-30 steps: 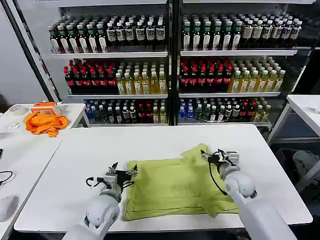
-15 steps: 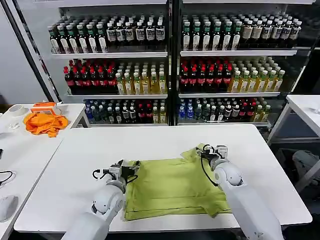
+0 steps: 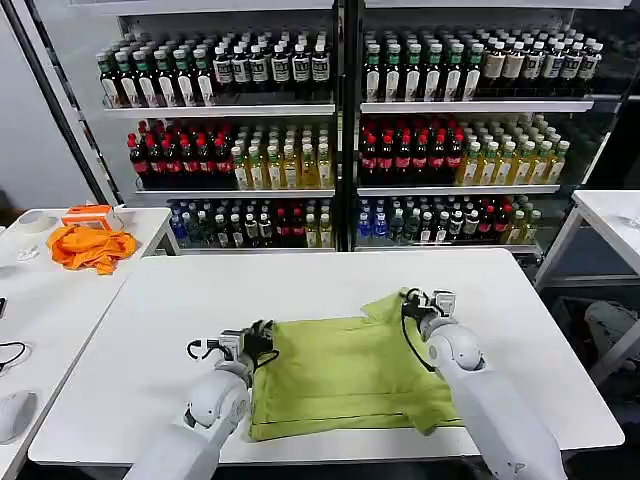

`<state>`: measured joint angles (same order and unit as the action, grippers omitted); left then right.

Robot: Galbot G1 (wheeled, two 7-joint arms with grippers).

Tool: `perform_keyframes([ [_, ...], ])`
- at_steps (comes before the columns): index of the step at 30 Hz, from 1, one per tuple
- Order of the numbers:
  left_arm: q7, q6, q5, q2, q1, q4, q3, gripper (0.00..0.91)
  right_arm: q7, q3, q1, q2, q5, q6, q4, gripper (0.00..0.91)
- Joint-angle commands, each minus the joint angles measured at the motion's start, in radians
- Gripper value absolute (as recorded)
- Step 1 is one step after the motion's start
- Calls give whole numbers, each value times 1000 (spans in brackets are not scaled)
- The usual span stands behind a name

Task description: Fold and organize the clothes.

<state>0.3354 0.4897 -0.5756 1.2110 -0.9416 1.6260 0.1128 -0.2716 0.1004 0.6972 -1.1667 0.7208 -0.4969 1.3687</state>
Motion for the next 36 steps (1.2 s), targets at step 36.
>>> perform_keyframes([
  [36, -31, -73, -89, -88, -248, 400, 99, 20, -56, 379, 529, 140, 56, -64, 741, 0],
])
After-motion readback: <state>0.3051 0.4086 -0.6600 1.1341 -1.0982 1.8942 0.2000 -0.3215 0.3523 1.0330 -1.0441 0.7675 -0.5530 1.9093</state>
